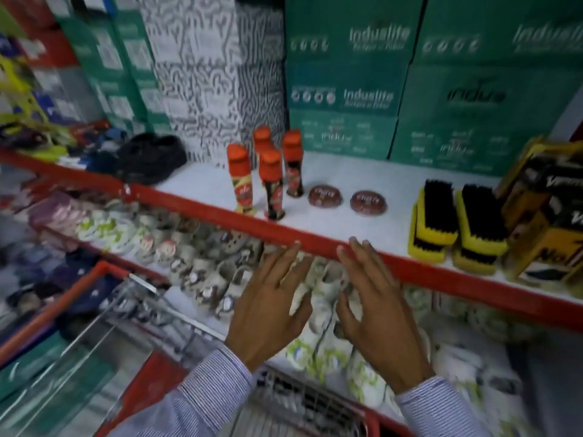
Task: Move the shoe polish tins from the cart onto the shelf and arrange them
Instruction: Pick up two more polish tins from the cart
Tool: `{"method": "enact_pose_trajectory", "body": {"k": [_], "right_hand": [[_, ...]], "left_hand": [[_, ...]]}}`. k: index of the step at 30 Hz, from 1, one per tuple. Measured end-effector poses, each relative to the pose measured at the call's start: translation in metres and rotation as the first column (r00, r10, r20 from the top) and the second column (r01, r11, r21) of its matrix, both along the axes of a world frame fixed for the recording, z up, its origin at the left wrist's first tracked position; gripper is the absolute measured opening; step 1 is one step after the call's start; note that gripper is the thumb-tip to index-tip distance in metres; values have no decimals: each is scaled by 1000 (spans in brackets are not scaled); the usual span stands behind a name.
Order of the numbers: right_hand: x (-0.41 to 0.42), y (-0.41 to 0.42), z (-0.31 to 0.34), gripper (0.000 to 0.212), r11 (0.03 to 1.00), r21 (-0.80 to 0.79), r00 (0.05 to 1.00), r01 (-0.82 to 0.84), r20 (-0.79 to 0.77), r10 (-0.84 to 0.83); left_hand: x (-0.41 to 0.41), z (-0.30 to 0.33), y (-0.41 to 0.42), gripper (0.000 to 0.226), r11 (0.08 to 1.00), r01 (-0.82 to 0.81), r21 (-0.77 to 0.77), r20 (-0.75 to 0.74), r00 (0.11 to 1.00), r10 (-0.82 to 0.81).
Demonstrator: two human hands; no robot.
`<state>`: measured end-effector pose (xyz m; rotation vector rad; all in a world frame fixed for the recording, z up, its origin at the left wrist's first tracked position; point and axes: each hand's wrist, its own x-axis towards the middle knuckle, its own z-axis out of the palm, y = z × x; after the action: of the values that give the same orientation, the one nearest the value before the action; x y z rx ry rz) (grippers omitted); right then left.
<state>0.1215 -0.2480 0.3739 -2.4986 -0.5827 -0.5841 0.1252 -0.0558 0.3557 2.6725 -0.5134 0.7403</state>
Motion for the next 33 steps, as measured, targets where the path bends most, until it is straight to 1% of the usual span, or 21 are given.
{"method": "enact_pose_trajectory", "body": {"k": [3, 6, 7, 10, 12, 13, 14, 16, 19, 21, 22, 24, 25, 27, 28, 29, 30, 32, 33], "right_hand": [[-40, 10, -67, 63, 994, -54, 993, -92, -74, 88], [-76, 19, -149, 61, 975, -134, 966, -177, -213, 146], [-89, 23, -184, 64, 970, -165, 954, -176, -273, 127], [-114, 32, -251, 74, 964, -186, 884, -191, -459, 87], [-125, 42, -306, 76, 945, -240, 796, -222, -604, 34], [-129, 43, -333, 74, 935, -272, 747, -226, -665, -13], [-134, 44, -365, 70, 929, -289, 685, -232, -727, -55], [-142, 47, -413, 64, 917, -305, 576, -258, -810, -107], [-144, 54, -436, 68, 906, -349, 476, -238, -856, -204], [-143, 61, -449, 75, 892, -373, 427, -254, -871, -242], [-143, 65, -455, 79, 880, -383, 408, -280, -878, -252], [-145, 73, -468, 86, 857, -411, 397, -310, -875, -276], [-145, 76, -472, 87, 849, -434, 414, -302, -862, -293], [-146, 79, -478, 82, 845, -466, 464, -263, -829, -313], [-145, 79, -478, 80, 850, -464, 479, -248, -822, -309], [-143, 79, -475, 80, 858, -455, 481, -240, -823, -302], [-140, 78, -468, 81, 867, -442, 480, -229, -827, -294], [-128, 78, -448, 84, 887, -416, 472, -199, -834, -286], [-123, 79, -436, 83, 904, -392, 462, -173, -842, -277]], "left_hand": [[-47, -68, 20, 60, 1000, 0, 20, -135, 991, 3], [-89, -145, 35, 66, 998, -30, 60, -384, 922, 51], [-105, -178, 39, 68, 996, -45, 74, -474, 877, 74], [-132, -240, 44, 71, 992, -64, 109, -665, 737, 121], [-142, -283, 45, 74, 987, -45, 155, -817, 556, 154], [-145, -301, 46, 77, 983, -16, 183, -870, 463, 169], [-148, -321, 45, 79, 980, 14, 200, -908, 377, 181], [-150, -358, 44, 80, 979, 34, 200, -946, 268, 184], [-150, -414, 42, 76, 984, 27, 179, -968, 182, 171], [-152, -449, 41, 79, 980, 44, 193, -972, 147, 184], [-155, -462, 40, 80, 983, 43, 181, -974, 144, 173], [-158, -479, 36, 79, 985, 72, 159, -974, 173, 145], [-159, -478, 33, 72, 981, 108, 161, -970, 203, 137], [-158, -482, 32, 35, 975, 125, 185, -950, 278, 144], [-157, -479, 33, 23, 975, 125, 184, -940, 312, 137], [-154, -472, 33, 18, 977, 118, 180, -941, 310, 136], [-153, -465, 34, 16, 984, 79, 158, -935, 331, 124], [-145, -440, 38, 17, 991, 9, 131, -915, 385, 117], [-141, -426, 40, 21, 993, -28, 118, -912, 392, 119]]}}
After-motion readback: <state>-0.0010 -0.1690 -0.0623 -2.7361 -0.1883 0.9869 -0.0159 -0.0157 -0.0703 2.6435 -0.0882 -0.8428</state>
